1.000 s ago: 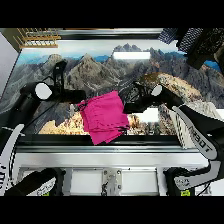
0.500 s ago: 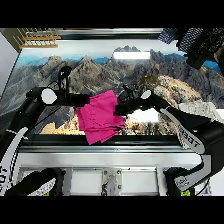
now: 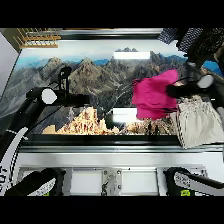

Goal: Fold the clothes and pants, and hang the long-sleeved shirts on hangers.

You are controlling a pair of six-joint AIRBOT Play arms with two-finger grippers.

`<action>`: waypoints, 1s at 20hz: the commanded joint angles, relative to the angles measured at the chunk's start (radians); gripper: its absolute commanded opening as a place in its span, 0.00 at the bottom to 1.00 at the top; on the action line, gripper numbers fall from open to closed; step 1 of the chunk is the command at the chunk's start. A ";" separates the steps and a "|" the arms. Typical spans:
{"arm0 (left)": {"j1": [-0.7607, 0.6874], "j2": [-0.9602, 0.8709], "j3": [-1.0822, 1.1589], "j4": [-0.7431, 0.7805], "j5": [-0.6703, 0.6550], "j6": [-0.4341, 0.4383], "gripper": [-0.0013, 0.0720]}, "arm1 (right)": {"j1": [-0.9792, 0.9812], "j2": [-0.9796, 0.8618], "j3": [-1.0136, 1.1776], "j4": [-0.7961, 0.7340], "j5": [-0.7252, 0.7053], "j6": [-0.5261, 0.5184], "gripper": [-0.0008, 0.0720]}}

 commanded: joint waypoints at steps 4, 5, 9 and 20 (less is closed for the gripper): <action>-0.001 0.001 0.000 0.000 0.000 0.001 0.02 | -0.387 0.138 -0.007 -0.097 0.025 0.166 0.04; -0.001 0.001 0.000 0.000 0.000 0.001 0.02 | -0.409 0.157 -0.017 -0.098 0.027 0.180 0.04; -0.001 0.001 0.000 0.000 -0.001 0.001 0.02 | -0.426 0.271 -0.116 -0.223 0.027 0.311 0.04; -0.001 0.001 0.000 0.001 -0.027 0.002 0.02 | -0.426 0.423 -0.477 -0.380 0.064 0.410 0.04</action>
